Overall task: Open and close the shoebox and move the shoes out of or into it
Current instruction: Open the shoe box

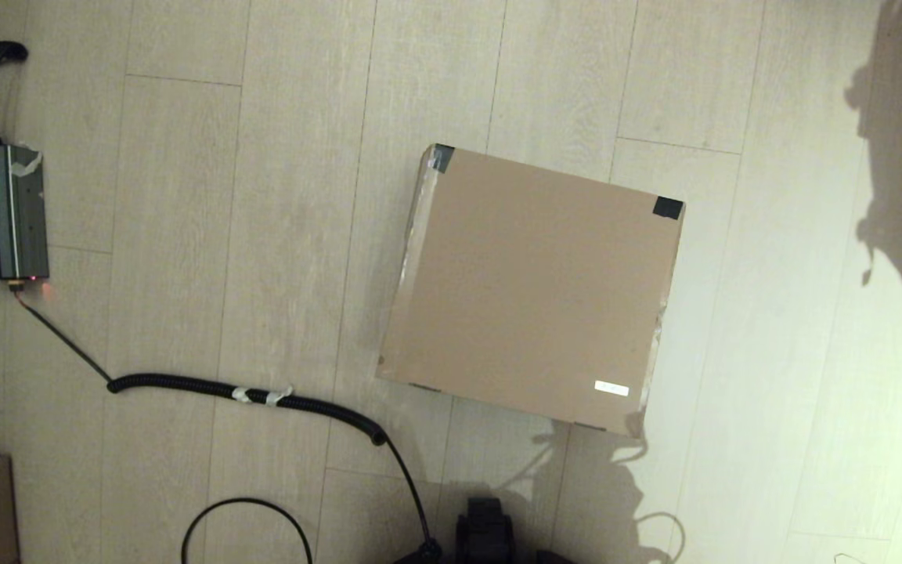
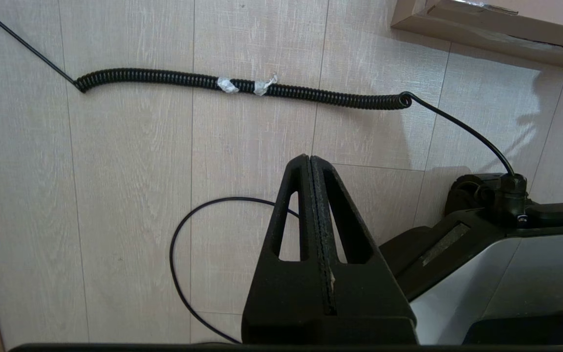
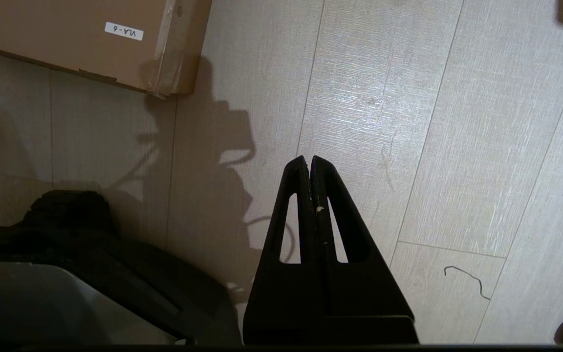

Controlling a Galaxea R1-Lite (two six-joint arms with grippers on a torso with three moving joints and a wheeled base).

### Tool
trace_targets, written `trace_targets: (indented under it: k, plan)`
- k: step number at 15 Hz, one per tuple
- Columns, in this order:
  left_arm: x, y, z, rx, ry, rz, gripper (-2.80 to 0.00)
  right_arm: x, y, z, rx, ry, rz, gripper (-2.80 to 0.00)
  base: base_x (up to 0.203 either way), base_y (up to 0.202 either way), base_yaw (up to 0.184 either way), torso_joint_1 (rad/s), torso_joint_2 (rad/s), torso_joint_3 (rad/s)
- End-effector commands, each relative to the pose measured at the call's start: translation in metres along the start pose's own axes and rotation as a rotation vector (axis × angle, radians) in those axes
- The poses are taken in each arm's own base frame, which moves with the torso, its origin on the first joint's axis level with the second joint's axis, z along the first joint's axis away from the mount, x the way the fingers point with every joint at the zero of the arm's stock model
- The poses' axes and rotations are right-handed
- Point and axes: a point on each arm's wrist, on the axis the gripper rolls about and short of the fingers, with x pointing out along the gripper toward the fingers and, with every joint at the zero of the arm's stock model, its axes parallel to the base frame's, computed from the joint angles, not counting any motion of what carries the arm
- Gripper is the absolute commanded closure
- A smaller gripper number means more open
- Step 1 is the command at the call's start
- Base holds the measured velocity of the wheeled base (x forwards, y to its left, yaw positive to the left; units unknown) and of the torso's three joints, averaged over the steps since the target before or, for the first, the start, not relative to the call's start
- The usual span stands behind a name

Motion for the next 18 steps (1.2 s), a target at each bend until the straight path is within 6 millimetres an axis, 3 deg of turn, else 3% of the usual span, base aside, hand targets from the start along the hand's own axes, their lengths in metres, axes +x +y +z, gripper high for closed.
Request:
trace_targets:
  k: [1,5,8,11,15,18]
  plan:
    - [0.000,0.000,0.000,0.000,0.000,0.000,0.00,0.000,0.000,0.000,-0.008,0.000,0.002,0.00,0.000,0.000,0.000,0.000,0.00,0.000]
    - [0.000,0.000,0.000,0.008,0.006,-0.003,0.00,-0.001,0.000,0.007,-0.010,0.000,0.002,0.00,0.000,0.000,0.000,0.000,0.00,0.000]
    - [0.000,-0.001,0.002,0.056,-0.011,-0.037,0.00,0.005,0.000,0.055,0.075,0.048,0.017,0.00,0.000,0.000,0.000,0.000,0.00,0.000]
    - [0.007,-0.001,0.008,0.116,0.072,-0.076,0.00,0.046,0.001,0.095,0.175,0.236,0.060,0.00,0.000,0.000,0.000,0.000,0.00,0.000]
    - [0.001,0.000,0.074,0.100,-0.008,-0.096,0.00,0.103,0.002,0.108,0.183,0.394,0.085,0.00,0.000,0.000,0.000,0.000,0.00,0.000]
    - [0.037,-0.002,0.109,-0.120,0.158,-0.219,0.00,0.132,0.004,0.098,0.212,0.523,0.155,0.00,0.000,0.000,0.000,0.000,0.00,0.000]
